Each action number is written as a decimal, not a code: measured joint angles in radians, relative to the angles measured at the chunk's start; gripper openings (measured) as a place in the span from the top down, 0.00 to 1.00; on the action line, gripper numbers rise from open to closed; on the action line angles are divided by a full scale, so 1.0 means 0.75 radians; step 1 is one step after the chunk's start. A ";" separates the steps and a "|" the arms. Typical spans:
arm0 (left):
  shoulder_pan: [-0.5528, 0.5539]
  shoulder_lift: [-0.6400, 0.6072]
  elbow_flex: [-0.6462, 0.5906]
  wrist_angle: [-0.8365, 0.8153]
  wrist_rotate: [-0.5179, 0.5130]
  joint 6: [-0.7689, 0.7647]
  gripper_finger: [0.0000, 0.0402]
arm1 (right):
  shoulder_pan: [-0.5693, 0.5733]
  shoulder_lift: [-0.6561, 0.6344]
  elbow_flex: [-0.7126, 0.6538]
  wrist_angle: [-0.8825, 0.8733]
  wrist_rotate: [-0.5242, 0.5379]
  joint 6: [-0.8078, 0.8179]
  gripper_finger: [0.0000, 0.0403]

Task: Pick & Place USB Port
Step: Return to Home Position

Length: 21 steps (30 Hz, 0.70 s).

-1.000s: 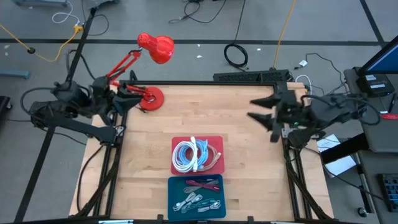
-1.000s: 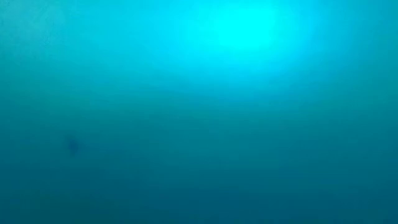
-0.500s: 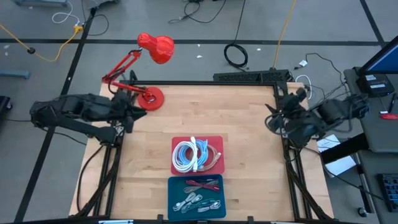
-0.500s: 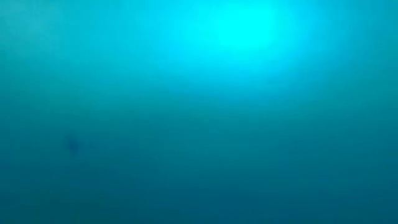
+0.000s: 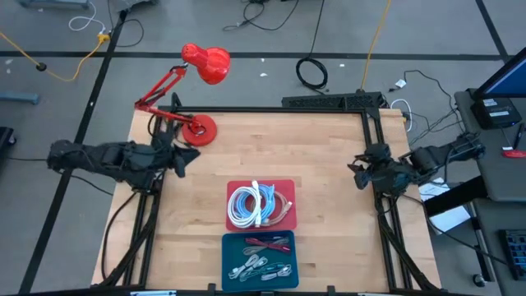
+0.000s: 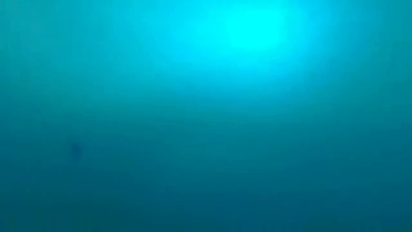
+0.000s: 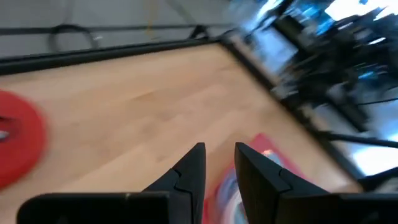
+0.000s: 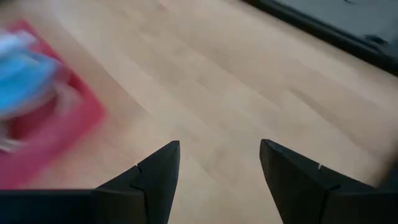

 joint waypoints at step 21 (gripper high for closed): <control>-0.292 -0.577 -0.762 0.460 -0.696 -0.055 0.78 | 0.001 -0.201 -0.091 0.623 -0.317 -0.800 0.47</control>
